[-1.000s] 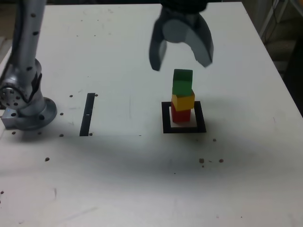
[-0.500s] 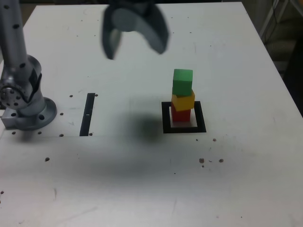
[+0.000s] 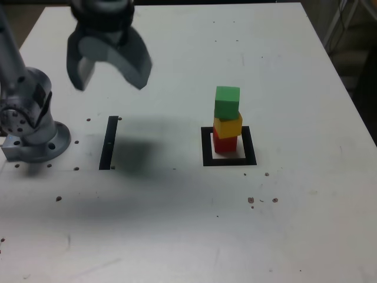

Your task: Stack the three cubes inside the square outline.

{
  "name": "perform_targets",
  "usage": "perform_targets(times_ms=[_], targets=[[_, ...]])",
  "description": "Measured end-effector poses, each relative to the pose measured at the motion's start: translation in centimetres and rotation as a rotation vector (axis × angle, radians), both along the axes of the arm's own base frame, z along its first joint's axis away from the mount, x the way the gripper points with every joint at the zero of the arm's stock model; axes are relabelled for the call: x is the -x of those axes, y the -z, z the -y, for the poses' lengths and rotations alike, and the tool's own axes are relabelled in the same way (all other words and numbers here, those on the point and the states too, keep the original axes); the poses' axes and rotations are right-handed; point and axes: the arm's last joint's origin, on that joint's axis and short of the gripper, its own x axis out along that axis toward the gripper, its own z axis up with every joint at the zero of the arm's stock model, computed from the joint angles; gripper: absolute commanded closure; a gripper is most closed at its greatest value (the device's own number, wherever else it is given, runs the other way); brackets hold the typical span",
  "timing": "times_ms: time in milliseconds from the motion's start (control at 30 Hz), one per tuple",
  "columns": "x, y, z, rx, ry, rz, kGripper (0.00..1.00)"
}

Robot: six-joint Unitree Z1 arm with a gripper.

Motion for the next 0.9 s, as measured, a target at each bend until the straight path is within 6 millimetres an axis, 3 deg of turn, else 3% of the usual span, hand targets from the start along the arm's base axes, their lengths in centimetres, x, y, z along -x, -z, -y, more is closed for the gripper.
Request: perform_targets(times_ms=[467,900], targets=[[2.7,6.7,0.1,0.031,-0.011,0.027,0.01],[2.6,8.1,0.2,0.049,-0.017,0.045,0.01]])
